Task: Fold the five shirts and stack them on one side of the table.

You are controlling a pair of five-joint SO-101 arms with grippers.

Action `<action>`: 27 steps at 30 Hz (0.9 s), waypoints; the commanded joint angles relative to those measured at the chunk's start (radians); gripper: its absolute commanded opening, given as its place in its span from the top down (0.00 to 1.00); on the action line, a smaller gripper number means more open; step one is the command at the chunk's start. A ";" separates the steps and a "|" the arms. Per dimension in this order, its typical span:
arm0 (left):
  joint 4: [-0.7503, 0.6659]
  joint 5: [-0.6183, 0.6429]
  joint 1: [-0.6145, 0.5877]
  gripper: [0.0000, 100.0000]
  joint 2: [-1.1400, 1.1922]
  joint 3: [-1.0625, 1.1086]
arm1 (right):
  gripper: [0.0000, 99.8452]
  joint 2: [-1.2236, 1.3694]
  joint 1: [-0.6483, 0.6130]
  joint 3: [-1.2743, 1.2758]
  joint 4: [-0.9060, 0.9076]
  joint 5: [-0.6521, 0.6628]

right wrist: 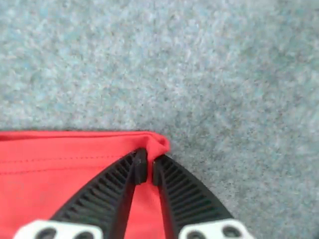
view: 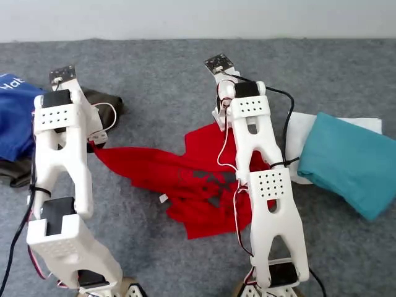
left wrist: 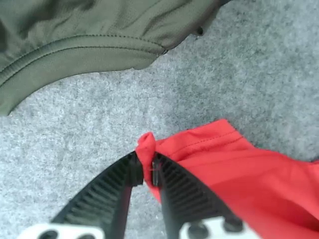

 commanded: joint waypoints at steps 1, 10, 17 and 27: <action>-0.006 0.002 0.028 0.99 -0.017 -0.035 | 0.99 -0.088 -0.007 -0.083 0.059 0.008; 0.175 -0.044 0.023 0.99 -0.018 -0.435 | 0.99 -0.311 -0.007 -0.308 0.263 0.009; 0.242 -0.075 0.012 0.99 -0.132 -0.742 | 0.99 -0.636 -0.008 -0.358 0.297 -0.075; 0.241 -0.084 0.031 0.99 -0.552 -0.631 | 0.99 -1.056 0.076 -0.356 0.211 -0.072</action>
